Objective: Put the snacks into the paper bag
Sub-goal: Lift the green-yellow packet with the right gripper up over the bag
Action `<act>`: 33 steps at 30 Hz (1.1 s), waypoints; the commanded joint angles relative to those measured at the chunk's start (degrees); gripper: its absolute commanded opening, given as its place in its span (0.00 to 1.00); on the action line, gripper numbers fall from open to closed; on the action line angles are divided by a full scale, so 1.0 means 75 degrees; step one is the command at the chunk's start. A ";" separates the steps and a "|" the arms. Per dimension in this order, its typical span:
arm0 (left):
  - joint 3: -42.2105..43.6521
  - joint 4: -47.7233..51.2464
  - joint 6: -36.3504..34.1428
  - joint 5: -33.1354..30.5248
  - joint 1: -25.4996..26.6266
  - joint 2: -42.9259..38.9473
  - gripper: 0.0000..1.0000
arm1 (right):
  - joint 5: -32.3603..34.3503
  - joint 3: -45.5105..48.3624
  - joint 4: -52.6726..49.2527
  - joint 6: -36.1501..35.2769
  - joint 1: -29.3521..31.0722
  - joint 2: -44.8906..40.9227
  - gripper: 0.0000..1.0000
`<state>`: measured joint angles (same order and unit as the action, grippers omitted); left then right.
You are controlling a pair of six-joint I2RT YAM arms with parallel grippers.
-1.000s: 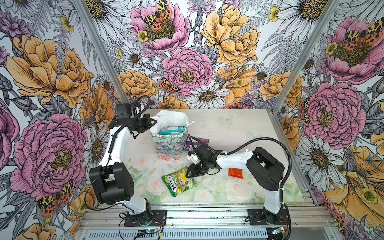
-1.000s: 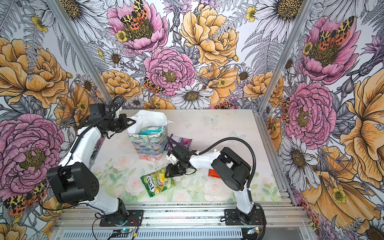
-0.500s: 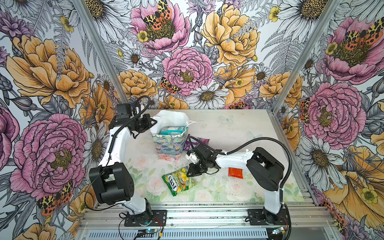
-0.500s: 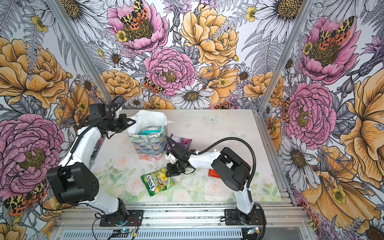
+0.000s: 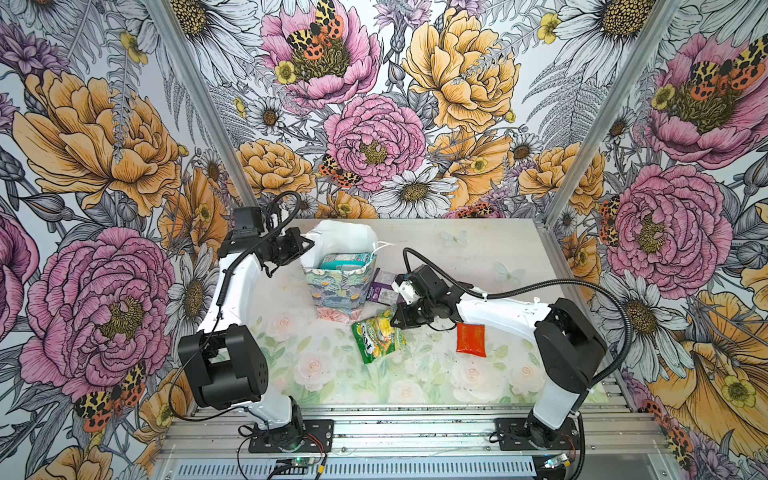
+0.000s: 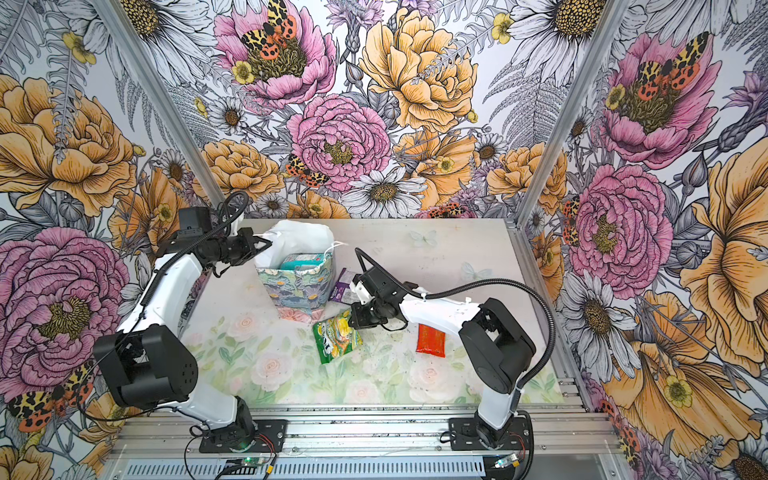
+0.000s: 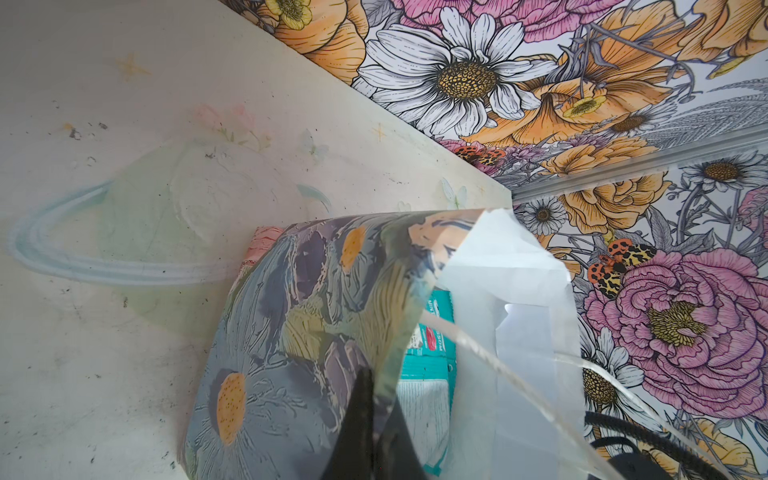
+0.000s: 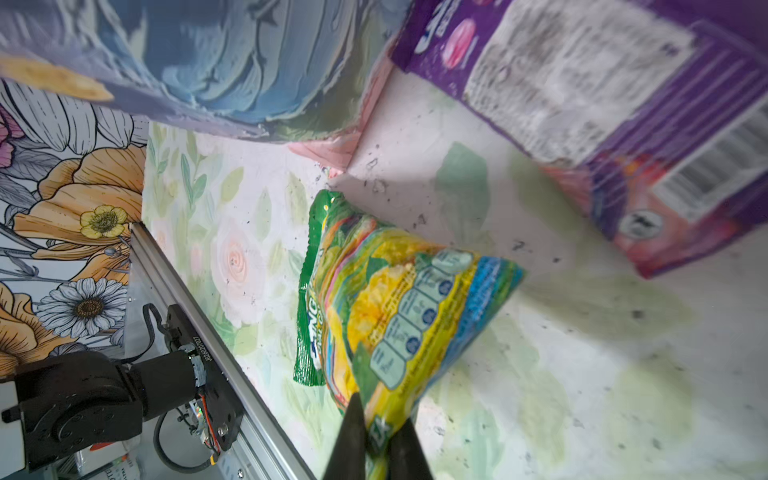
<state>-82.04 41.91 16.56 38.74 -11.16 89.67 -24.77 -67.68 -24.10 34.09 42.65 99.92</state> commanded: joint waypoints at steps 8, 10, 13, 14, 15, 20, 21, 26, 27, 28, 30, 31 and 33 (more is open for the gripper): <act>0.0040 0.0009 -0.0146 -0.0217 0.0052 -0.0345 0.00 | 0.0614 -0.0166 -0.0863 -0.0604 -0.0644 -0.1328 0.00; 0.0029 0.0048 -0.0170 -0.0284 0.0079 -0.0362 0.00 | 0.0707 -0.0272 -0.1046 -0.0696 -0.0800 -0.1481 0.00; 0.0017 0.0061 -0.0203 -0.0384 0.0105 -0.0366 0.00 | 0.0924 -0.0521 -0.1343 -0.0866 -0.1039 -0.1684 0.00; -0.0006 0.0090 -0.0204 -0.0425 0.0116 -0.0377 0.00 | 0.0980 -0.0630 -0.1439 -0.0927 -0.1137 -0.1752 0.00; -0.0007 0.0106 -0.0216 -0.0441 0.0120 -0.0368 0.00 | 0.1031 -0.0721 -0.1518 -0.0974 -0.1216 -0.1796 0.00; -0.0062 0.0199 -0.0300 -0.0654 0.0175 -0.0386 0.00 | 0.1483 -0.1394 -0.1975 -0.1294 -0.1634 -0.1897 0.00; -0.0075 0.0221 -0.0321 -0.0703 0.0191 -0.0389 0.00 | 0.1567 -0.1575 -0.2036 -0.1369 -0.1696 -0.1881 0.00; -0.0112 0.0303 -0.0426 -0.0893 0.0257 -0.0446 0.00 | 0.2019 -0.2845 -0.2365 -0.1790 -0.1890 -0.1613 0.00; -0.0109 0.0324 -0.0438 -0.0928 0.0266 -0.0457 0.00 | 0.2155 -0.3108 -0.2427 -0.1877 -0.1883 -0.1542 0.00; -0.0122 0.0325 -0.0480 -0.0951 0.0280 -0.0466 0.00 | 0.2280 -0.3410 -0.2468 -0.1973 -0.1901 -0.1460 0.00; -0.0118 0.0340 -0.0516 -0.0995 0.0292 -0.0483 0.00 | 0.2565 -0.3965 -0.2531 -0.2118 -0.1913 -0.1291 0.00; -0.0117 0.0341 -0.0527 -0.1022 0.0302 -0.0496 0.00 | 0.2767 -0.4297 -0.2585 -0.2184 -0.1914 -0.1173 0.00; -0.0115 0.0364 -0.0580 -0.1095 0.0349 -0.0497 0.00 | 0.2977 -0.4909 -0.2658 -0.2355 -0.1913 -0.0965 0.00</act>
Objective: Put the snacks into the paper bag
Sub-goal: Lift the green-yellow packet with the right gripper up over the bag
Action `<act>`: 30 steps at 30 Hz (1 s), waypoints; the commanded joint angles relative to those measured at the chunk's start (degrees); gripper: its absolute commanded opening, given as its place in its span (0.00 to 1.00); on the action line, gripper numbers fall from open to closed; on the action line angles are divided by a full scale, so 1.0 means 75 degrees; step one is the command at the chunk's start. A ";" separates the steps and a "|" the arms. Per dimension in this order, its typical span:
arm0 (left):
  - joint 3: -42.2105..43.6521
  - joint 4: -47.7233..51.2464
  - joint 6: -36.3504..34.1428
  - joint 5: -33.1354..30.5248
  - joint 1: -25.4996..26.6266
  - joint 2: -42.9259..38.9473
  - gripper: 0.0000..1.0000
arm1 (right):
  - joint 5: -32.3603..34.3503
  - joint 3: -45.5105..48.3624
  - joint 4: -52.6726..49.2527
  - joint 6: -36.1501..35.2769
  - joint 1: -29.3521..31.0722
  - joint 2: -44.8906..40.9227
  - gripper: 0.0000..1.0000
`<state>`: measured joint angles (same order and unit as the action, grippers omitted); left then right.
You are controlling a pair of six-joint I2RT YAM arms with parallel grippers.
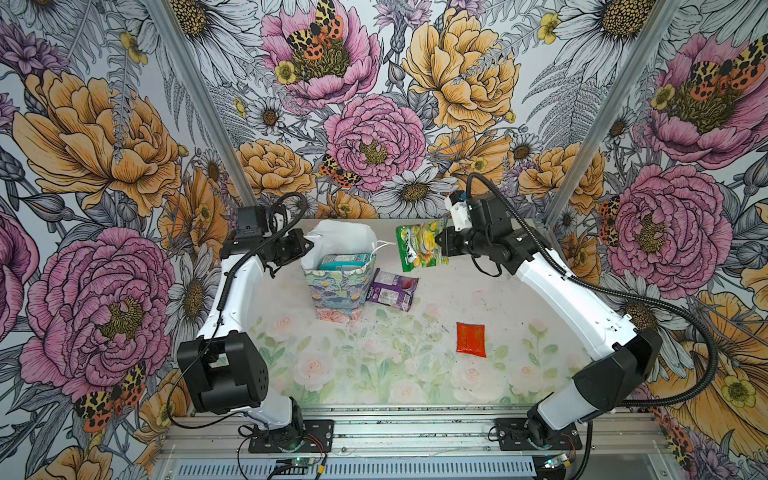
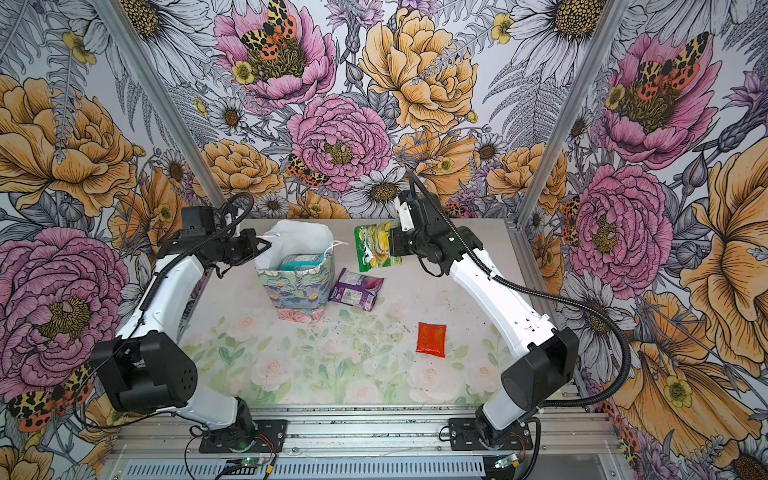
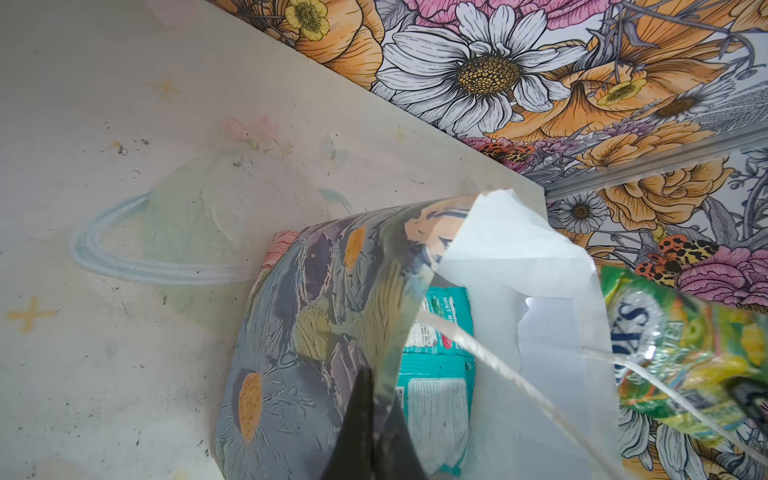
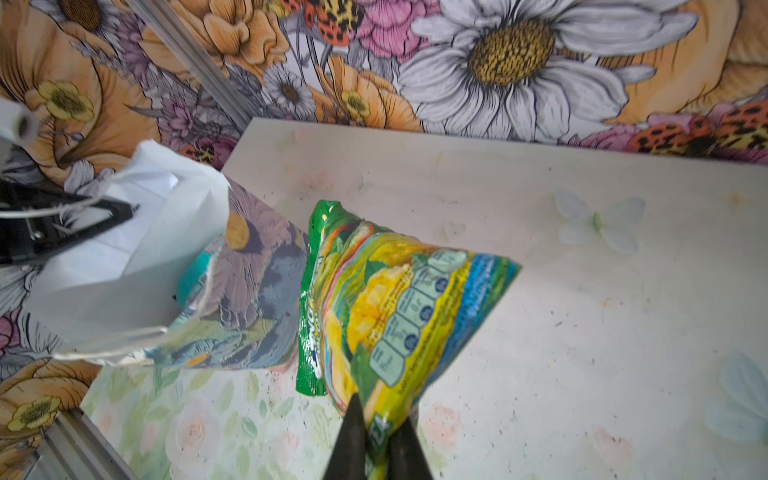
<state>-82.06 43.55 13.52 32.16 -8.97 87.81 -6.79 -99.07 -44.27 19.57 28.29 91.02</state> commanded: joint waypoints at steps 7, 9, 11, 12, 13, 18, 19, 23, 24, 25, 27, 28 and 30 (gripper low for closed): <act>-0.0156 0.0275 -0.0362 -0.0584 0.0196 -0.0294 0.00 | 0.0826 -0.2930 -0.0140 -0.0903 0.0042 0.1140 0.00; -0.0168 0.0287 -0.0379 -0.0606 0.0207 -0.0304 0.00 | 0.0858 -0.3512 -0.0199 -0.1022 0.0071 0.1414 0.00; -0.0179 0.0287 -0.0400 -0.0619 0.0224 -0.0302 0.00 | 0.0798 -0.4131 -0.0237 -0.1159 0.0155 0.1725 0.00; -0.0185 0.0281 -0.0396 -0.0614 0.0233 -0.0306 0.00 | 0.0706 -0.4396 -0.0249 -0.1216 0.0185 0.1866 0.00; -0.0179 0.0279 -0.0408 -0.0631 0.0235 -0.0307 0.00 | 0.0568 -0.4681 -0.0272 -0.1275 0.0239 0.2034 0.00; -0.0169 0.0287 -0.0444 -0.0644 0.0259 -0.0283 0.00 | 0.0060 -0.6149 -0.0529 -0.1684 0.0645 0.2921 0.00; -0.0168 0.0287 -0.0457 -0.0649 0.0276 -0.0282 0.00 | 0.0070 -0.6398 -0.0613 -0.1802 0.0751 0.3074 0.00; -0.0167 0.0287 -0.0466 -0.0655 0.0282 -0.0271 0.00 | -0.0144 -0.6751 -0.0671 -0.2048 0.1078 0.3449 0.00; -0.0171 0.0291 -0.0467 -0.0645 0.0282 -0.0271 0.00 | -0.0206 -0.6766 -0.0671 -0.2098 0.1140 0.3503 0.00; -0.0169 0.0287 -0.0467 -0.0641 0.0277 -0.0266 0.00 | -0.0254 -0.6772 -0.0671 -0.2154 0.1220 0.3575 0.00; -0.0169 0.0287 -0.0455 -0.0603 0.0273 -0.0247 0.00 | -0.0312 -0.6782 -0.0671 -0.2268 0.1343 0.3696 0.00; -0.0177 0.0287 -0.0456 -0.0577 0.0290 -0.0247 0.00 | -0.0346 -0.6780 -0.0671 -0.2299 0.1403 0.3755 0.00; -0.0182 0.0287 -0.0456 -0.0558 0.0271 -0.0248 0.00 | -0.0395 -0.6780 -0.0711 -0.2335 0.1480 0.3861 0.00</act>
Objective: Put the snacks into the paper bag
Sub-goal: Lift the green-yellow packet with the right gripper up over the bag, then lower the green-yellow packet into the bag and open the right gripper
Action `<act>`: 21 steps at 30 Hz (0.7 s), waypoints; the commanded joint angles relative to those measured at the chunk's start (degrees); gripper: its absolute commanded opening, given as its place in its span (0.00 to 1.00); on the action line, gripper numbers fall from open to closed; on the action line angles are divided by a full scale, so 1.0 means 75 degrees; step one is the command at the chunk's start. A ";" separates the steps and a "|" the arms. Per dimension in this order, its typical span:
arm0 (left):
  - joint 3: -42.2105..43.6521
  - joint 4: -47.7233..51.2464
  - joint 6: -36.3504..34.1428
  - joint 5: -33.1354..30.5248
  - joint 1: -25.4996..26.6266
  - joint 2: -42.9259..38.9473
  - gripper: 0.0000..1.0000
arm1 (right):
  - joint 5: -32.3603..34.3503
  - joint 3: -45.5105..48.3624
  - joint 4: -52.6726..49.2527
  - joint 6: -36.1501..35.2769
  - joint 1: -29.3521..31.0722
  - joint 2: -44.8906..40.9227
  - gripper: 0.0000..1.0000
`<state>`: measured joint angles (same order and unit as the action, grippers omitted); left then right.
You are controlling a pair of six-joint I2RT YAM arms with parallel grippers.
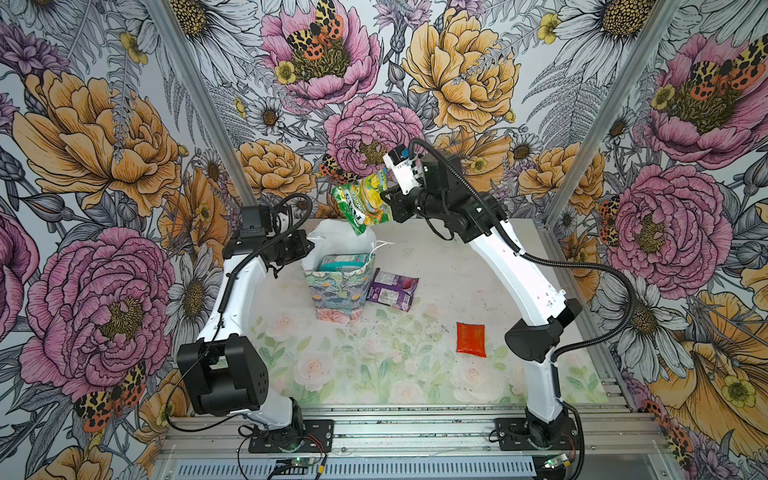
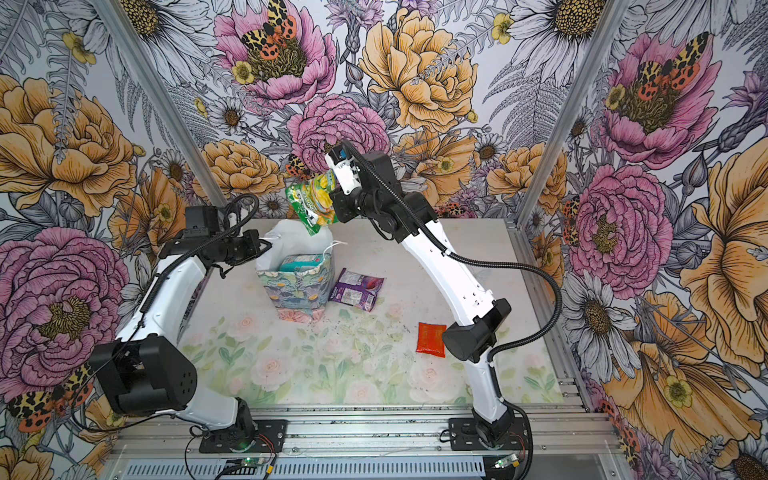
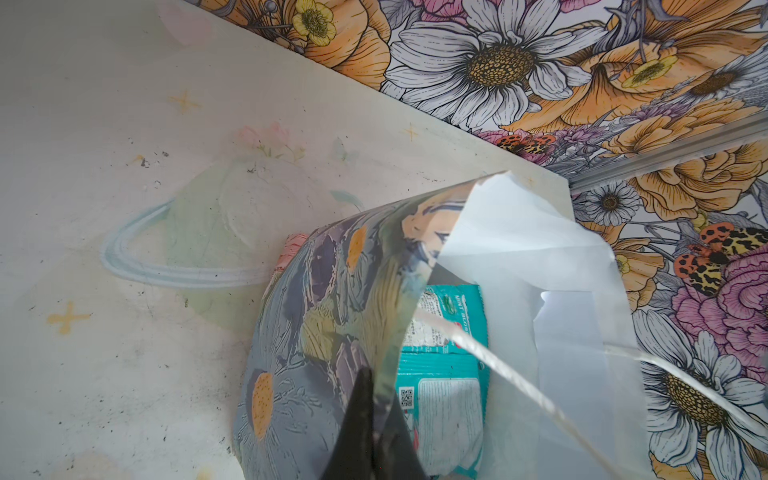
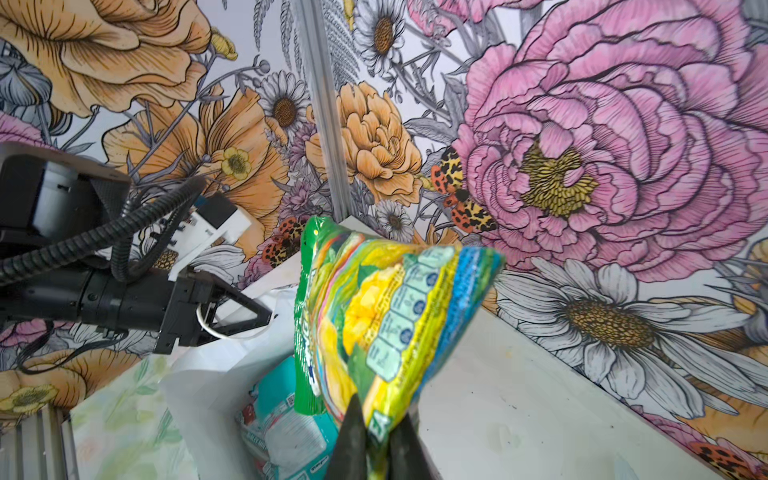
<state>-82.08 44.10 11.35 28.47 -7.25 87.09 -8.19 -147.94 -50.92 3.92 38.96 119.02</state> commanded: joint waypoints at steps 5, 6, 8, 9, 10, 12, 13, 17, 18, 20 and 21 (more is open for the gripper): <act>-0.0173 0.0212 -0.0167 -0.0053 0.0051 -0.0174 0.00 | -0.0344 -0.0265 0.0008 -0.0384 0.0218 0.0325 0.00; -0.0173 0.0208 -0.0166 -0.0025 0.0045 -0.0174 0.00 | -0.0334 -0.0266 -0.0027 -0.0433 0.0260 0.0350 0.00; -0.0179 0.0214 -0.0156 0.0000 0.0046 -0.0169 0.00 | -0.0309 -0.0255 -0.0096 -0.0473 0.0312 0.0410 0.00; -0.0175 0.0208 -0.0159 0.0001 0.0043 -0.0163 0.00 | -0.0313 -0.0248 -0.0124 -0.0487 0.0331 0.0431 0.00; -0.0166 0.0214 -0.0153 0.0013 0.0046 -0.0173 0.00 | -0.0340 -0.0233 -0.0154 -0.0482 0.0355 0.0459 0.00; -0.0174 0.0214 -0.0157 0.0009 0.0046 -0.0192 0.00 | -0.0391 -0.0200 -0.0194 -0.0493 0.0404 0.0496 0.00; -0.0178 0.0214 -0.0157 0.0015 0.0039 -0.0195 0.00 | -0.0403 -0.0208 -0.0227 -0.0509 0.0440 0.0524 0.00; -0.0165 0.0209 -0.0152 0.0019 0.0040 -0.0210 0.00 | -0.0409 -0.0205 -0.0334 -0.0601 0.0567 0.0623 0.00; -0.0165 0.0213 -0.0148 0.0024 0.0040 -0.0215 0.00 | -0.0403 -0.0199 -0.0368 -0.0599 0.0589 0.0640 0.00; -0.0159 0.0206 -0.0152 0.0035 0.0037 -0.0221 0.00 | -0.0336 -0.0165 -0.0417 -0.0596 0.0635 0.0671 0.00; -0.0165 0.0207 -0.0143 0.0037 0.0034 -0.0227 0.00 | -0.0278 -0.0134 -0.0439 -0.0600 0.0645 0.0666 0.00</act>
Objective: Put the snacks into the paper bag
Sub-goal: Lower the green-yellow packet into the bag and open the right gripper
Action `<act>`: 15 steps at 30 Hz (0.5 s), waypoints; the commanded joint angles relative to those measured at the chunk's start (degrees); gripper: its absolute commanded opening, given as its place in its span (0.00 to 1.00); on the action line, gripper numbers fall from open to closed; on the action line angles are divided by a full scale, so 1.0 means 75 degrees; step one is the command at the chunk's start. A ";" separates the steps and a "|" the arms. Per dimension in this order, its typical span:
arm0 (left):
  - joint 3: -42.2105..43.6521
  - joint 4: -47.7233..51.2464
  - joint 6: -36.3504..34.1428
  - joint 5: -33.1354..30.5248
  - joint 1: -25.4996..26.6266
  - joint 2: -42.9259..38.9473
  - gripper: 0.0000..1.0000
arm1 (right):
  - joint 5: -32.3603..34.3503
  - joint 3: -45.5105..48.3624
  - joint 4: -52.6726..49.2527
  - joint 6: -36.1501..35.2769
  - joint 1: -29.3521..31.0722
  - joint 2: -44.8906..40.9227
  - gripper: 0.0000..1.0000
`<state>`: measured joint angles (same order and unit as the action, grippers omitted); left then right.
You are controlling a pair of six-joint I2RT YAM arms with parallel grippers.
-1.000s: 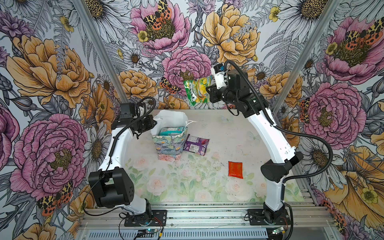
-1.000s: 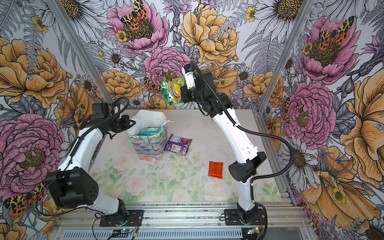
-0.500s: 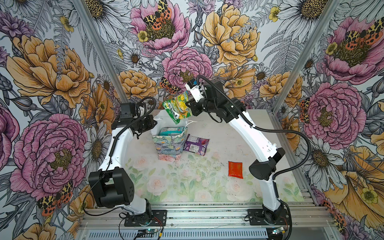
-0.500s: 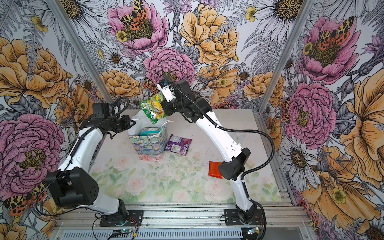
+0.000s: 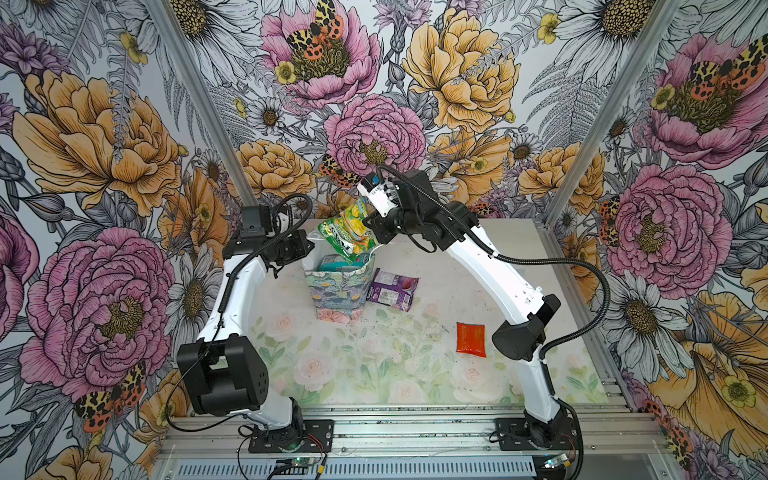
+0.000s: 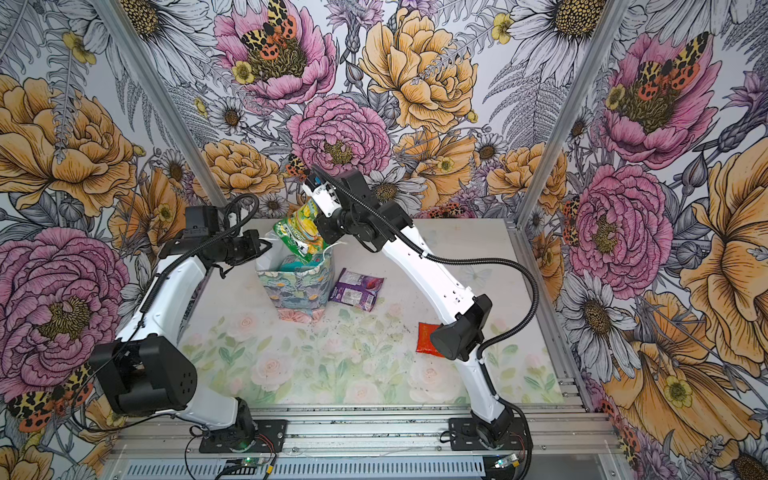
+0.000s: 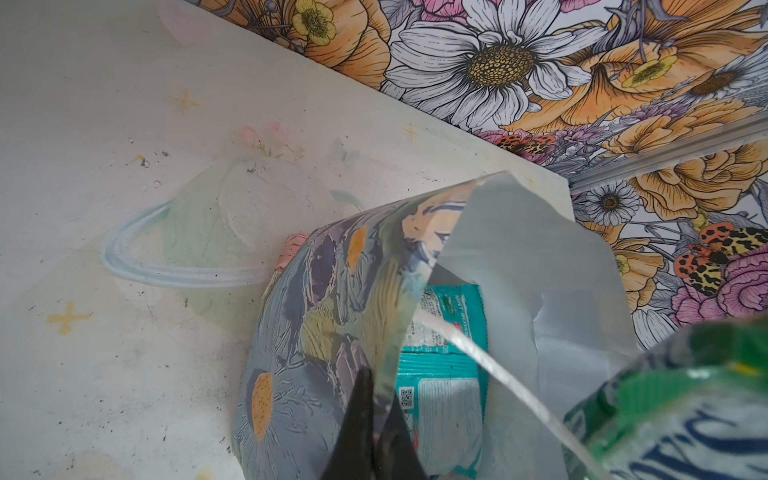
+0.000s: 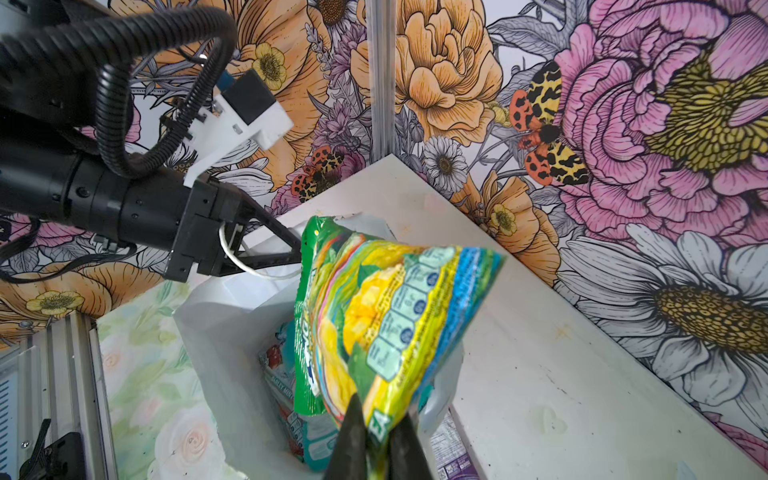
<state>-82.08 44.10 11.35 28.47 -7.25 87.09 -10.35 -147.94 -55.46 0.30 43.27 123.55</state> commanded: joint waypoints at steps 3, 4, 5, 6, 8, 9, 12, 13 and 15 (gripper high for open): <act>-0.0162 0.0206 -0.0146 0.0036 0.0033 -0.0222 0.00 | 0.0198 0.0022 0.0147 -0.0065 0.0102 0.0010 0.00; -0.0164 0.0208 -0.0149 0.0036 0.0035 -0.0217 0.00 | 0.0358 0.0056 0.0153 0.0010 0.0105 -0.0004 0.00; -0.0159 0.0214 -0.0148 0.0042 0.0034 -0.0214 0.00 | 0.0644 0.0108 0.0153 0.0098 0.0105 -0.0028 0.00; -0.0152 0.0205 -0.0144 0.0045 0.0032 -0.0221 0.00 | 0.0936 0.0181 0.0153 0.0169 0.0108 -0.0065 0.00; -0.0141 0.0202 -0.0154 0.0036 0.0032 -0.0255 0.00 | 0.1380 0.0302 0.0153 0.0245 0.0108 -0.0163 0.00; -0.0141 0.0208 -0.0145 0.0028 0.0035 -0.0263 0.00 | 0.1507 0.0357 0.0150 0.0264 0.0106 -0.0211 0.00; -0.0153 0.0216 -0.0133 0.0068 0.0037 -0.0245 0.00 | 0.1614 0.0533 0.0153 0.0271 0.0109 -0.0344 0.00; -0.0153 0.0216 -0.0131 0.0076 0.0039 -0.0245 0.00 | 0.1605 0.0592 0.0153 0.0270 0.0104 -0.0378 0.00; -0.0147 0.0214 -0.0128 0.0106 0.0040 -0.0256 0.00 | 0.1451 0.0724 0.0152 0.0254 0.0102 -0.0436 0.00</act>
<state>-82.08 44.07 11.35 28.51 -7.25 87.07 -0.84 -143.13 -56.36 1.67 44.07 123.70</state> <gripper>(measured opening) 0.043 0.091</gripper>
